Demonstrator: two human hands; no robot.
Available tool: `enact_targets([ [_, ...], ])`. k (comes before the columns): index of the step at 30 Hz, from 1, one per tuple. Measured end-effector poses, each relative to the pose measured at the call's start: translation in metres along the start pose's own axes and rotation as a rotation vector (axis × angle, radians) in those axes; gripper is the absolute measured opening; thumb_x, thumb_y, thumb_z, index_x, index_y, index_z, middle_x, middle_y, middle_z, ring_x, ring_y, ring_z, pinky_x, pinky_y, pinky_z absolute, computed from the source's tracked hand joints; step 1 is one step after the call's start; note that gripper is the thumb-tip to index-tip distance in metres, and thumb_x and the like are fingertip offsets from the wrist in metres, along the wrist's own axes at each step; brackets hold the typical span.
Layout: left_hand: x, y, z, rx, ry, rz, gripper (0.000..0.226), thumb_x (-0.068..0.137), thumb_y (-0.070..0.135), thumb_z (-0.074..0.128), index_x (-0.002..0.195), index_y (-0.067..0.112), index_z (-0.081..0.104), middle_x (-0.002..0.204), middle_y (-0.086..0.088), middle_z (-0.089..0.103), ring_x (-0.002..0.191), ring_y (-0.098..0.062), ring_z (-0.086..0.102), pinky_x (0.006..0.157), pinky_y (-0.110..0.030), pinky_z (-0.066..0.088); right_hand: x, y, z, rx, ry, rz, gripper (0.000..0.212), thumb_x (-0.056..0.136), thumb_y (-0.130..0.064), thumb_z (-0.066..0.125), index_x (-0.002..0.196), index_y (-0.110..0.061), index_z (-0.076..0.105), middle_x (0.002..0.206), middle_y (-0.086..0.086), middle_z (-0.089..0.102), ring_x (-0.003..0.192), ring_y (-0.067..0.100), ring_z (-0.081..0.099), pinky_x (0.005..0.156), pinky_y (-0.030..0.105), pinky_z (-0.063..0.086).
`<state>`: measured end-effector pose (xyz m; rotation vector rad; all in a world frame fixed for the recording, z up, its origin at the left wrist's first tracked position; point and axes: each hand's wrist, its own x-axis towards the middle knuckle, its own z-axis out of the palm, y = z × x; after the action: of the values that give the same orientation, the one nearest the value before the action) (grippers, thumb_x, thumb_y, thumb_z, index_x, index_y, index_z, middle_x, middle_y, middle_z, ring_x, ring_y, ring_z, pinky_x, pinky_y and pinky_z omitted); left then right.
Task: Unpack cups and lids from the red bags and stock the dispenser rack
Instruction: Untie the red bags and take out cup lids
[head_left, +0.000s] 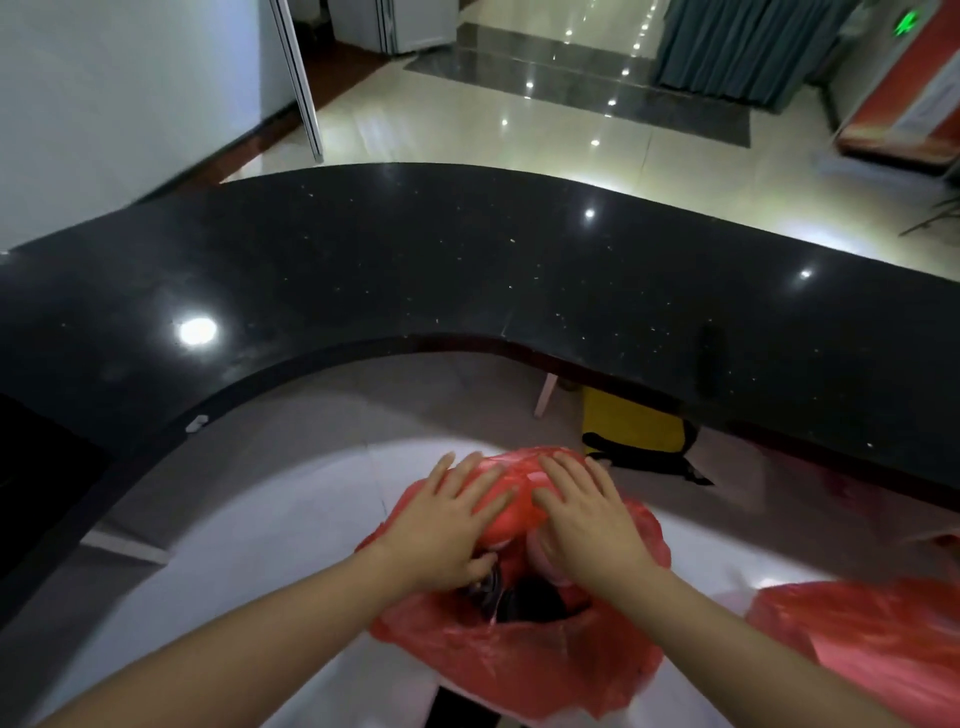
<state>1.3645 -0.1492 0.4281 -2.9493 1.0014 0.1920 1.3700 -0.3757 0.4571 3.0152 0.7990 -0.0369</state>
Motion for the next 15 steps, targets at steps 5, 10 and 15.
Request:
enact_targets([
  [5,0.024,-0.013,0.012,-0.015,-0.169,-0.195,0.062,0.093,0.035,0.05,0.152,0.024,0.035,0.153,-0.003,0.042,0.139,-0.031,0.04,0.118,-0.049,0.026,-0.004,0.011,0.02,0.059,-0.29,0.034,0.056,0.097,-0.041,0.043,0.15,-0.024,0.042,0.165,0.006,0.022,0.153,0.027,0.016,0.124,0.053,0.003],
  [10,0.051,-0.033,0.011,-0.473,-0.125,-0.46,0.025,0.096,0.024,0.044,0.115,0.015,0.058,0.115,-0.012,0.068,0.105,-0.033,0.062,0.082,-0.04,0.051,-0.002,0.023,0.038,0.036,-0.292,0.039,0.061,0.098,-0.052,0.037,0.155,-0.03,0.03,0.166,0.004,0.021,0.153,0.025,0.017,0.123,0.053,0.003],
  [15,0.068,-0.043,0.02,-0.811,-0.202,-0.606,0.026,0.104,0.021,0.04,0.109,0.009,0.062,0.118,-0.015,0.066,0.108,-0.03,0.06,0.089,-0.033,0.047,0.01,0.033,0.056,0.052,-0.341,0.082,0.056,0.104,-0.049,0.032,0.157,-0.032,0.025,0.166,0.001,0.02,0.152,0.023,0.019,0.123,0.051,0.005],
])
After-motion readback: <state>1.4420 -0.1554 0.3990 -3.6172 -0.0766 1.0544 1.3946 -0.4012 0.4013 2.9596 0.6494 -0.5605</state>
